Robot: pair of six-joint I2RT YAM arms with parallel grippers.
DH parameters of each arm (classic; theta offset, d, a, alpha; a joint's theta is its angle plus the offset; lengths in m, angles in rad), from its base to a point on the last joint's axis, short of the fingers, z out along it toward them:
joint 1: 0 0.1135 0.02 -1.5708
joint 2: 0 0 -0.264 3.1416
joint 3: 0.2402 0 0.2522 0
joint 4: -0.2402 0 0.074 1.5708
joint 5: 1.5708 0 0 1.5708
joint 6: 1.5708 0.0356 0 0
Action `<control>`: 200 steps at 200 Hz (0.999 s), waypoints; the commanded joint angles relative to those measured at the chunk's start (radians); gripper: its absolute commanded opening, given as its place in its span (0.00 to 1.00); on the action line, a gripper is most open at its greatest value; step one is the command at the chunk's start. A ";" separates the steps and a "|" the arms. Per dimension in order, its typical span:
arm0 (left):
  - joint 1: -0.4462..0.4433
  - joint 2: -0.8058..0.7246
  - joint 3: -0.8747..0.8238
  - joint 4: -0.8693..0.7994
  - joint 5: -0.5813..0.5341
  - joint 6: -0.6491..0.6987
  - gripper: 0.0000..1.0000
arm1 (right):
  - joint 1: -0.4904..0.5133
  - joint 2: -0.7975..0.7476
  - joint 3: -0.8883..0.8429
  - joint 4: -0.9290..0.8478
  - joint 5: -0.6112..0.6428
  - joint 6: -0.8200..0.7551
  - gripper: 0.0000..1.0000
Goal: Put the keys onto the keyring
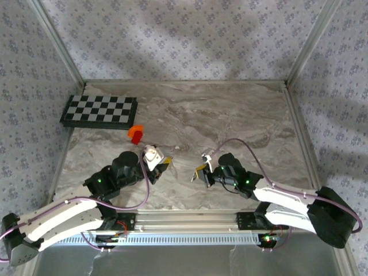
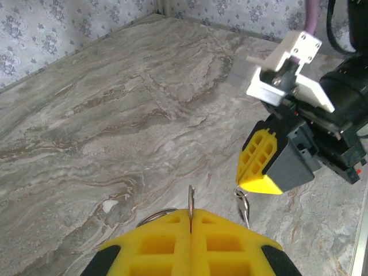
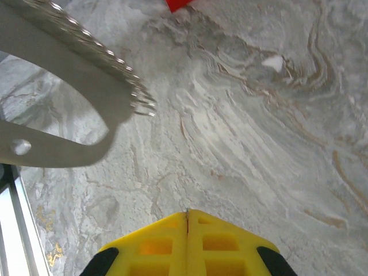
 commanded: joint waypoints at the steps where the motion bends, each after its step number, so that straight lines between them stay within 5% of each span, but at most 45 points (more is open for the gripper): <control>1: 0.012 -0.017 0.002 0.058 0.038 -0.010 0.00 | -0.008 0.027 -0.009 0.024 -0.006 0.059 0.00; 140: 0.082 -0.013 -0.063 0.131 0.086 -0.020 0.00 | -0.010 0.180 0.044 -0.143 -0.059 0.163 0.00; 200: 0.082 -0.017 -0.065 0.128 0.091 -0.019 0.00 | -0.044 0.134 0.087 -0.262 -0.075 0.164 0.29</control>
